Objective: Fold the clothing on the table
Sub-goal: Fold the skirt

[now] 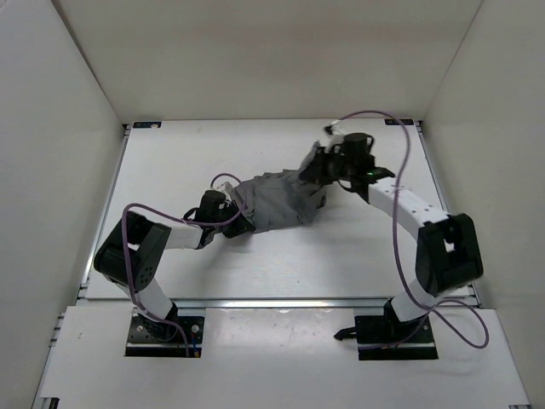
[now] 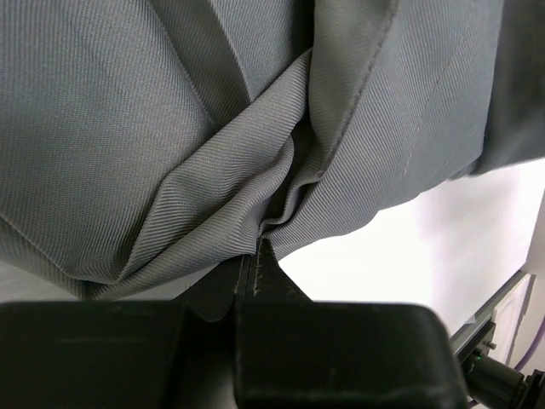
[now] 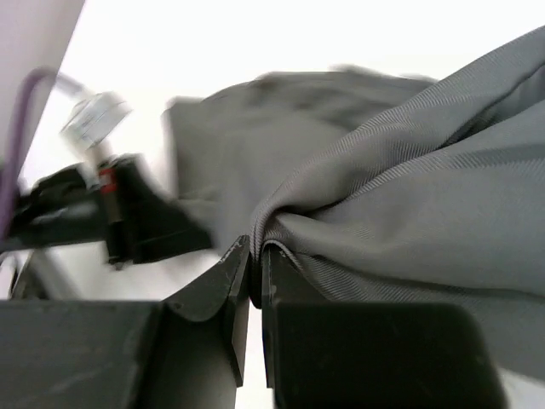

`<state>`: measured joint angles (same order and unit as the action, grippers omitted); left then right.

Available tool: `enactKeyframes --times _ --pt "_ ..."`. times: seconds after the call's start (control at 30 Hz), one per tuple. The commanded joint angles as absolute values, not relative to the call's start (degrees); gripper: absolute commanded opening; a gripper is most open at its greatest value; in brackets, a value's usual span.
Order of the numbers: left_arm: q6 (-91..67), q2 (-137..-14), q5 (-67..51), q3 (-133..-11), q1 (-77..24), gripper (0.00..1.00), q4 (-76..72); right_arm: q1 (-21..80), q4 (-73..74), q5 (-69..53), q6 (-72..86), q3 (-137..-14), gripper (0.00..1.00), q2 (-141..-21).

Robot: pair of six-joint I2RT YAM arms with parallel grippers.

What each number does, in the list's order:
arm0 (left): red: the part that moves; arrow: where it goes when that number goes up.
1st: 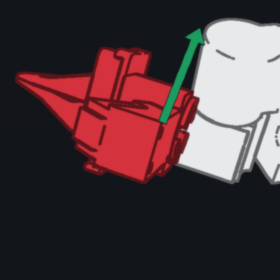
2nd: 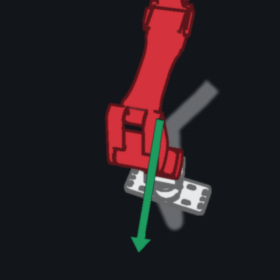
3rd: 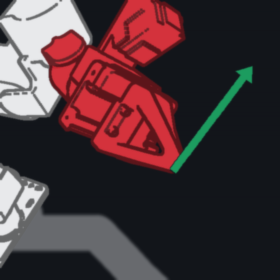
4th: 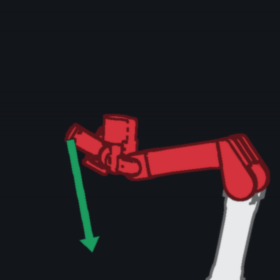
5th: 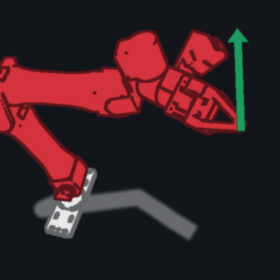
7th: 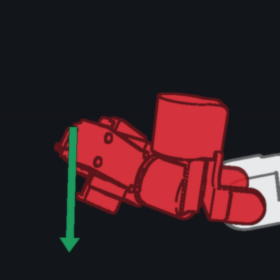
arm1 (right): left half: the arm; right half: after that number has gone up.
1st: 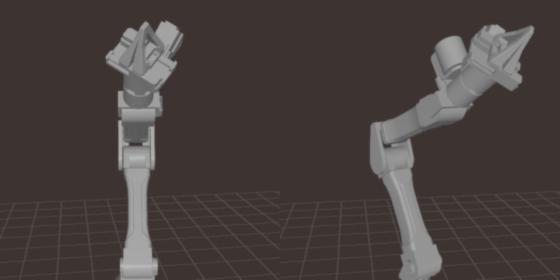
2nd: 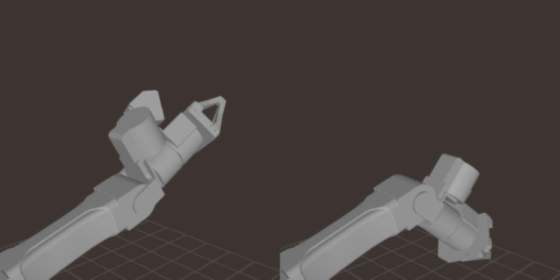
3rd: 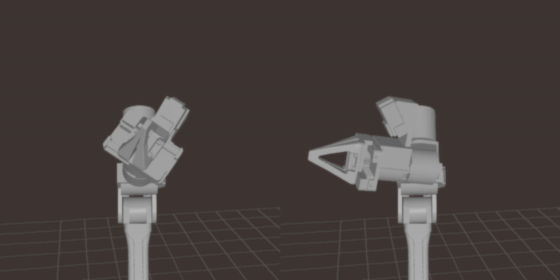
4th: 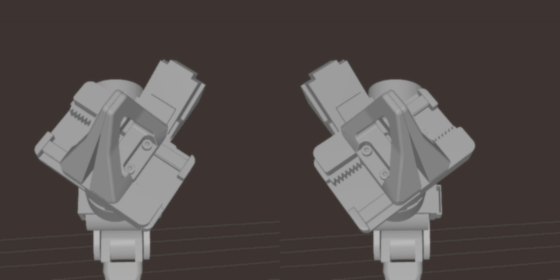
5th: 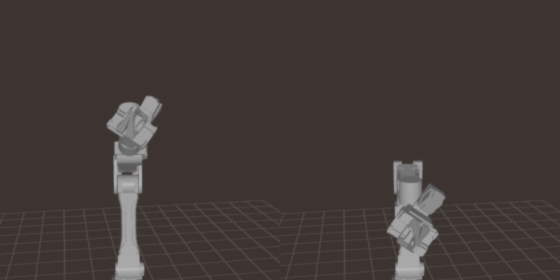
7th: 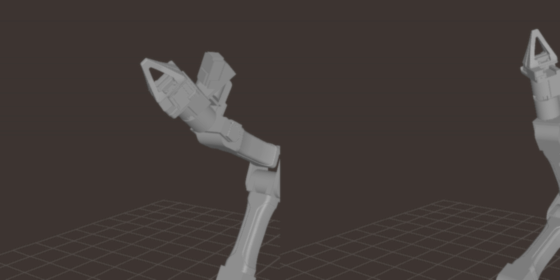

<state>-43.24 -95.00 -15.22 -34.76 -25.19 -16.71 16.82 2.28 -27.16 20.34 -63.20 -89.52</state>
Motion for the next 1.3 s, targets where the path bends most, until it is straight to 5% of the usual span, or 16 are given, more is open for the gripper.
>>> enactKeyframes --times 0.0,0.57,0.7,0.83,1.0,1.17,1.27 --pt "-43.5 -95.2 -14.9 -32.8 -24.8 0.00 -16.2 24.9 3.7 -35.2 15.0 -71.4 0.00 -96.3" --pt "-44.0 -92.8 -16.6 -29.2 -22.9 0.00 -18.7 38.1 12.7 -40.9 12.9 -81.1 0.00 -117.9" --pt "-44.4 -89.1 -18.8 -27.6 -21.1 0.23 -18.3 39.2 16.7 -36.9 10.5 -83.7 0.00 -119.7" --pt "-43.9 -81.5 -19.5 -26.5 -17.0 0.30 -14.7 40.8 18.5 -33.9 8.0 -84.3 0.01 -120.0" --pt "-43.4 -67.6 -17.7 -25.7 -12.2 0.32 -9.1 42.3 15.6 -36.0 4.8 -82.5 0.40 -116.8" --pt "-42.6 -59.8 -16.6 -26.1 -8.8 0.31 -4.4 44.4 9.6 -37.1 2.0 -76.2 0.49 -106.8" --pt "-41.7 -57.7 -17.0 -26.5 -7.5 0.32 -2.5 43.5 -9.9 -39.6 5.7 -61.7 0.50 -94.9"
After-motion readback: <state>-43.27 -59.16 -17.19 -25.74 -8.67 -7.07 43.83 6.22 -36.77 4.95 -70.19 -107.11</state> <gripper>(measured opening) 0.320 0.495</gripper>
